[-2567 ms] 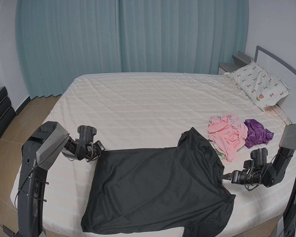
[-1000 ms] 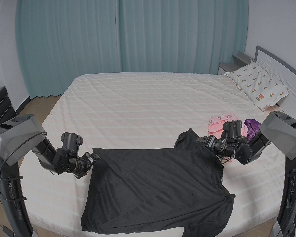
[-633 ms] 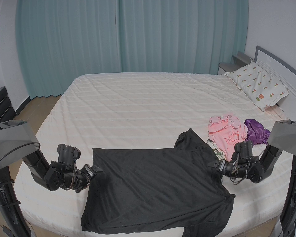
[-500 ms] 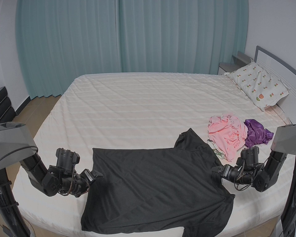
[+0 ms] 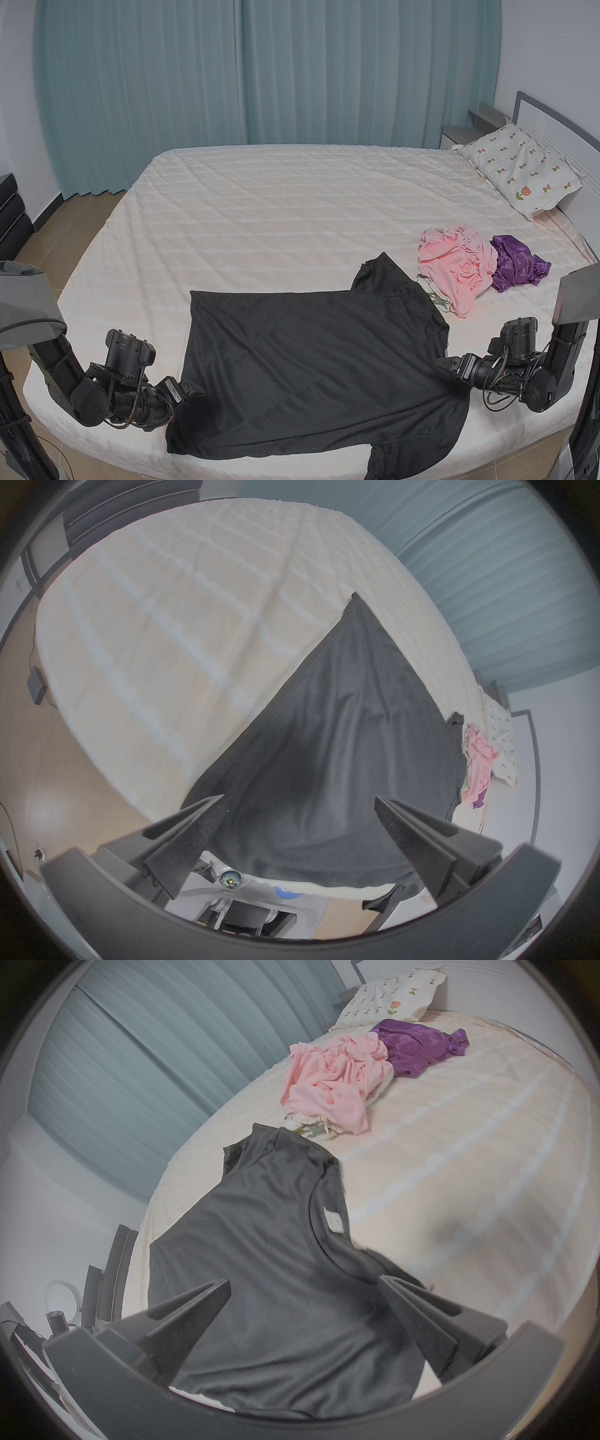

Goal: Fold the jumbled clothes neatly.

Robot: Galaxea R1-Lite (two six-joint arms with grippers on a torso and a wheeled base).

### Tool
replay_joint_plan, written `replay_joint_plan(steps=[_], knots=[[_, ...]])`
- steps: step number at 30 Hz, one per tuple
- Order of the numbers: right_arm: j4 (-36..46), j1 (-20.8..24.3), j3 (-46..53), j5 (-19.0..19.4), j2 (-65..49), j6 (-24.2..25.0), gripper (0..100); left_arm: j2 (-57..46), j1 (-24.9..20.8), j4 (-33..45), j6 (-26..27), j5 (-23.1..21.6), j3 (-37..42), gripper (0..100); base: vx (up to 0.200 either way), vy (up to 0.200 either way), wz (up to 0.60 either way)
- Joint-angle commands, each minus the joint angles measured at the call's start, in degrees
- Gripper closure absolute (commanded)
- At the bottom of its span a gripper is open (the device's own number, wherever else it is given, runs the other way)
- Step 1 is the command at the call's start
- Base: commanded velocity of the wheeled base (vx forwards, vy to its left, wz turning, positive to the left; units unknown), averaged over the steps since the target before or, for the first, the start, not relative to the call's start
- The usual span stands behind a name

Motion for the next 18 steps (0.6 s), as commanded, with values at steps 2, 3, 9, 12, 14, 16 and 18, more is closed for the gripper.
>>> replay_joint_plan(steps=[2,3,9,12,14,16,18], knots=[[-0.1,0.0,0.2,0.0,0.7,0.0,0,2.8,-0.1,-0.1,0.6,0.4,0.5,0,-0.200,0.000,0.00],[-0.1,0.0,0.2,0.0,0.9,0.0,0,3.0,-0.5,-0.1,0.9,0.8,0.5,0,-0.200,0.000,0.00],[-0.1,0.0,0.1,0.0,1.0,0.0,0,5.0,-2.7,-0.2,0.9,4.9,0.4,0,-0.200,0.000,0.00],[-0.1,0.0,0.0,0.0,1.0,0.0,0,7.1,-4.1,-2.4,0.9,7.3,-0.2,0,0.000,0.000,0.00],[-0.1,0.0,0.0,0.0,1.0,0.1,0,9.2,-5.5,-5.1,0.9,9.8,-0.1,0,0.000,0.000,0.00],[-0.2,0.0,-0.2,0.0,1.0,0.6,0,12.2,-6.4,-8.1,0.9,13.7,-0.2,0,0.000,0.000,0.00],[-0.2,0.0,-0.3,0.0,0.9,0.6,0,13.8,-6.7,-10.1,0.9,15.6,-0.3,0,0.000,0.000,0.00]])
